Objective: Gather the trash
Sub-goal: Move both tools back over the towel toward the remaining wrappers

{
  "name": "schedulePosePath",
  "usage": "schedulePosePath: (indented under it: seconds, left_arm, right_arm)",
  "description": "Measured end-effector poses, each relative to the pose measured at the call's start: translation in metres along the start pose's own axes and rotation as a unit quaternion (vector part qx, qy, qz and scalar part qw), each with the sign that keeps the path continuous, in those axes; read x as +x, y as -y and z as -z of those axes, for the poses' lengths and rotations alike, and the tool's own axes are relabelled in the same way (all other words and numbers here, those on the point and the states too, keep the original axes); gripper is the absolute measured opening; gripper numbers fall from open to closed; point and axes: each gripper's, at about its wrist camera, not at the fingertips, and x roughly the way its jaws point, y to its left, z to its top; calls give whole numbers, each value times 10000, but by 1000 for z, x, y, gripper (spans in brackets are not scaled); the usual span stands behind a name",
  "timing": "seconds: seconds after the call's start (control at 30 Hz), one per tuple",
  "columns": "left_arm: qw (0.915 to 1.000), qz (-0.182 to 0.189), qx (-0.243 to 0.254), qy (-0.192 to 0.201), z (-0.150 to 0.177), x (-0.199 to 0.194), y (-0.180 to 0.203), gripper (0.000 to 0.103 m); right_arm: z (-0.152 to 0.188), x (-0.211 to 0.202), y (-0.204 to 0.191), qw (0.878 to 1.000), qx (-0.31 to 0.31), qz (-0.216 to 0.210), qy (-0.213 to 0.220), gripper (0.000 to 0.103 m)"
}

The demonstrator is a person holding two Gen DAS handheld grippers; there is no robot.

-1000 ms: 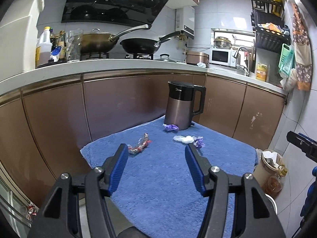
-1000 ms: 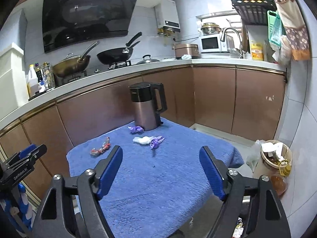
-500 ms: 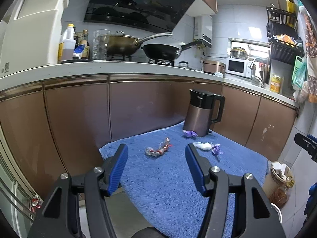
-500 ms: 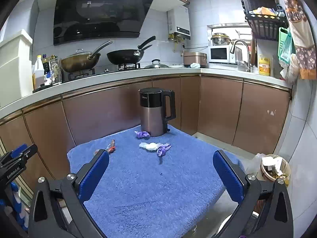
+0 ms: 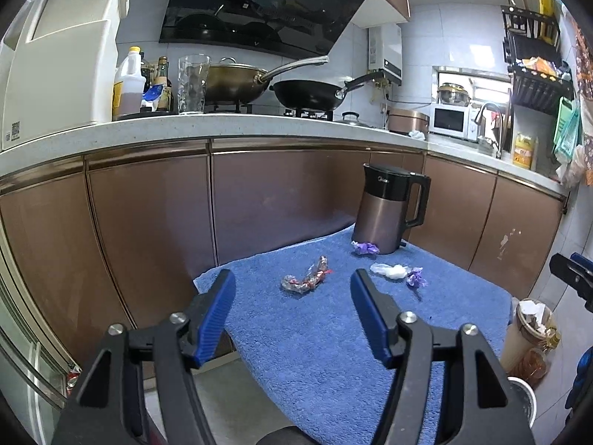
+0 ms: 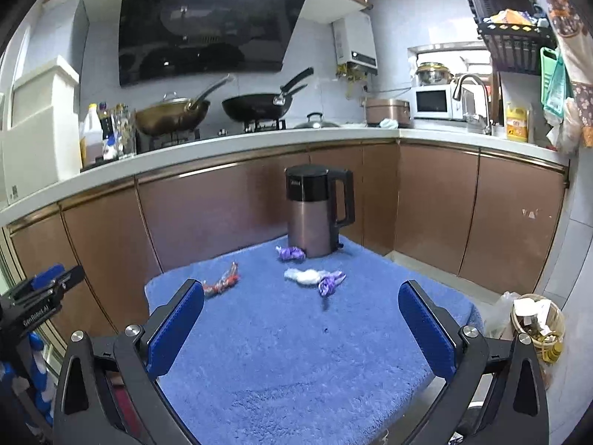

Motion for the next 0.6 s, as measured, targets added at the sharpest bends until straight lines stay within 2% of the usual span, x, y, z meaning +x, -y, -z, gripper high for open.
schedulePosePath:
  seconds: [0.2, 0.47, 0.6]
  left_arm:
    - [9998, 67, 48, -180, 2, 19, 3, 65]
    - [9978, 28, 197, -627, 9, 64, 13, 65]
    - [9950, 93, 187, -976, 17, 98, 12, 65]
  right_arm:
    - [9, 21, 10, 9991, 269, -207, -272, 103]
    - [18, 54, 28, 9975, 419, -138, -558, 103]
    - [21, 75, 38, 9963, 446, -33, -739, 103]
